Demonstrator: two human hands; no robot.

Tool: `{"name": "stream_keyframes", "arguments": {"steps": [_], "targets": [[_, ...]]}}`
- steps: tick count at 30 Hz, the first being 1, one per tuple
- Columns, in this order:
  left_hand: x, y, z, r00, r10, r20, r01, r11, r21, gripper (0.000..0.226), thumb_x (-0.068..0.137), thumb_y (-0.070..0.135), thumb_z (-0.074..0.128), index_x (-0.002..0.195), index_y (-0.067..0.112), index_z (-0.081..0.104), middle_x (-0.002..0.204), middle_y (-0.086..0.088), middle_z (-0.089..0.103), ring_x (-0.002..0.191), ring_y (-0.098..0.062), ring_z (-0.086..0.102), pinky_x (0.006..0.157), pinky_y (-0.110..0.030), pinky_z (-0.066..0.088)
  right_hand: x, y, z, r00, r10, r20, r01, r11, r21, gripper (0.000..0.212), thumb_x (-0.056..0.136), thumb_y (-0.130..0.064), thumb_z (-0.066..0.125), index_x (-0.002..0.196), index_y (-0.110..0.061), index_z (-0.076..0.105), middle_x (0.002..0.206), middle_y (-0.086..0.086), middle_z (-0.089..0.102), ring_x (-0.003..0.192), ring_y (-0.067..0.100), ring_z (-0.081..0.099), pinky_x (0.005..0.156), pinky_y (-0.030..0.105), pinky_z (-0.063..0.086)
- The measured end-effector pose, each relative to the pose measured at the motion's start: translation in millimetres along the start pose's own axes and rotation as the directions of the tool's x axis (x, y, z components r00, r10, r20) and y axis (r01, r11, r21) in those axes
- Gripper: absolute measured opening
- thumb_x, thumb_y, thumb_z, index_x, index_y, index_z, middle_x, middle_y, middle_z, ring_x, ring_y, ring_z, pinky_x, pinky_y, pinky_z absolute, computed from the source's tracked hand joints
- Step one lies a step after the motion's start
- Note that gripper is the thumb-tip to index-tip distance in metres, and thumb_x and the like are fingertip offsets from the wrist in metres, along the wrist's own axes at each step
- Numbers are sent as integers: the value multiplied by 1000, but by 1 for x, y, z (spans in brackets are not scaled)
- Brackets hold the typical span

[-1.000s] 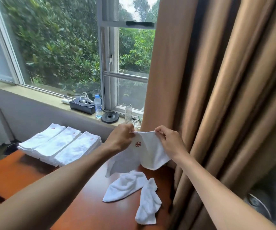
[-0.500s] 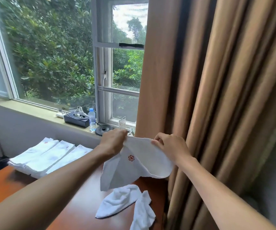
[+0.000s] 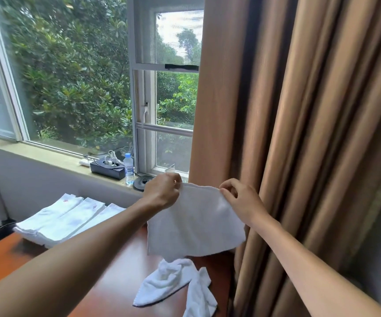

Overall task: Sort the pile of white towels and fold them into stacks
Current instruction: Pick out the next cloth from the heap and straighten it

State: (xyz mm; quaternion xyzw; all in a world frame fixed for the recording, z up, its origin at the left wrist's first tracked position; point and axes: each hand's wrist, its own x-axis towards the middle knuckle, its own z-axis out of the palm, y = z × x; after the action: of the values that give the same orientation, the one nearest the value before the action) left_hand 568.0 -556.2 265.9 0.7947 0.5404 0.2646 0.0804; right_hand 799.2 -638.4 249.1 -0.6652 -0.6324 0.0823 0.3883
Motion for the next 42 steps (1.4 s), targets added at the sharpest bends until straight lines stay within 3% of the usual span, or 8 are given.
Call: {"name": "stream_keyframes", "arguments": {"steps": [6, 10, 14, 18, 25, 29, 35, 42], "targets": [[5, 20, 4, 1000, -8, 20, 13, 958, -287, 13, 98, 12, 60, 106, 17, 51, 104, -9, 65, 89, -29, 63, 68, -38, 53, 5, -7, 3, 1000, 10, 28, -16, 969, 248, 7, 102, -33, 64, 102, -32, 57, 81, -10, 60, 73, 7, 53, 66, 24, 41], [3, 32, 9, 997, -12, 81, 48, 888, -458, 17, 97, 2, 56, 90, 17, 56, 90, -8, 62, 69, -19, 54, 47, -21, 41, 3, -13, 11, 995, -21, 93, -6, 962, 274, 14, 103, -18, 61, 96, -30, 60, 76, -3, 56, 62, 3, 46, 57, 16, 38], [-6, 40, 14, 960, -50, 274, 210, 777, -593, 40, 91, -9, 45, 106, 13, 75, 110, -8, 69, 80, -13, 62, 55, -13, 48, -3, -20, 18, 983, -12, 181, -38, 963, 267, 14, 101, -11, 63, 96, -22, 69, 94, 7, 69, 79, 12, 56, 65, 13, 44], [-12, 47, 15, 931, -15, 365, 277, 679, -679, 51, 78, -9, 46, 120, 2, 72, 119, -21, 71, 110, -30, 69, 99, -44, 58, -9, -22, 17, 990, 18, 140, -67, 933, 354, 16, 102, -8, 61, 105, -16, 73, 105, 15, 71, 82, 11, 59, 67, 14, 47], [-25, 47, 24, 931, 103, 351, 219, 611, -760, 46, 88, -15, 66, 130, -1, 57, 92, -14, 69, 70, -9, 71, 68, -25, 61, -21, -18, 11, 987, 46, 153, -119, 852, 511, 18, 98, -14, 68, 115, -20, 67, 109, 6, 72, 97, 15, 69, 73, 16, 54], [-31, 51, 33, 975, 86, 206, 98, 663, -742, 32, 88, -1, 76, 116, -3, 61, 98, -22, 68, 72, -15, 72, 69, -31, 64, -27, -17, 10, 995, 71, 75, -102, 802, 589, 24, 96, -10, 72, 118, -15, 65, 102, 1, 77, 87, 5, 72, 70, 16, 55], [-29, 48, 36, 996, 85, -36, -92, 856, -509, 32, 80, 28, 85, 92, 5, 67, 82, -10, 73, 71, -23, 73, 67, -43, 61, -28, -12, 4, 990, 142, 4, -119, 810, 574, 26, 94, -9, 75, 118, -14, 65, 101, 6, 72, 92, 17, 69, 79, 24, 57], [-30, 52, 39, 986, 156, 62, -101, 845, -524, 26, 85, 27, 83, 79, 10, 63, 68, -6, 69, 60, -22, 73, 57, -36, 56, -33, -14, 1, 994, 102, -36, -65, 830, 554, 17, 93, -1, 73, 110, -4, 70, 98, 7, 73, 88, 8, 67, 75, 16, 55]]}}
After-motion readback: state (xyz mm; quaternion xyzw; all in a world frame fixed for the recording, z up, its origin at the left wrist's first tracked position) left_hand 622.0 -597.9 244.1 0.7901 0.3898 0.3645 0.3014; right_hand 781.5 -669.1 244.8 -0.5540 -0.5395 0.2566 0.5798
